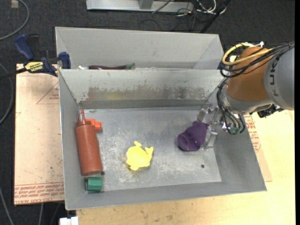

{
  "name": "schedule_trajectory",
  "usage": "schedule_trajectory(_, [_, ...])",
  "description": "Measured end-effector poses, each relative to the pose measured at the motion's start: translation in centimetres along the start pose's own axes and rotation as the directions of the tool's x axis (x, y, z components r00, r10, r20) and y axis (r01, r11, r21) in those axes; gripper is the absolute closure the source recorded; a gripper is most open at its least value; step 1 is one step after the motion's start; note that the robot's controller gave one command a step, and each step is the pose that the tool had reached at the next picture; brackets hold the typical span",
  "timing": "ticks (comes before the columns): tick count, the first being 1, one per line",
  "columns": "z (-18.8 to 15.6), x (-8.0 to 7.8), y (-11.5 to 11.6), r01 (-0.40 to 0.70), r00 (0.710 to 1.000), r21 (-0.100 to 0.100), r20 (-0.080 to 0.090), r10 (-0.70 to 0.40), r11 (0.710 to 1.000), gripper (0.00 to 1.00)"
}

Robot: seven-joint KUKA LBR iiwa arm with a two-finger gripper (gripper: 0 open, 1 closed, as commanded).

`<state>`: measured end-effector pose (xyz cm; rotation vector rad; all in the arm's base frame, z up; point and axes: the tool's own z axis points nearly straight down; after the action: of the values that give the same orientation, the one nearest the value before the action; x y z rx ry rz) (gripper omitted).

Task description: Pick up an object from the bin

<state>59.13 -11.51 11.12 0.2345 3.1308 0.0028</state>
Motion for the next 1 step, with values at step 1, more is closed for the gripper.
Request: schedule_trajectory(1, [2.39,0.01,0.22,-0.056,0.998,0.000,-0.002,0.056,0.998,0.00])
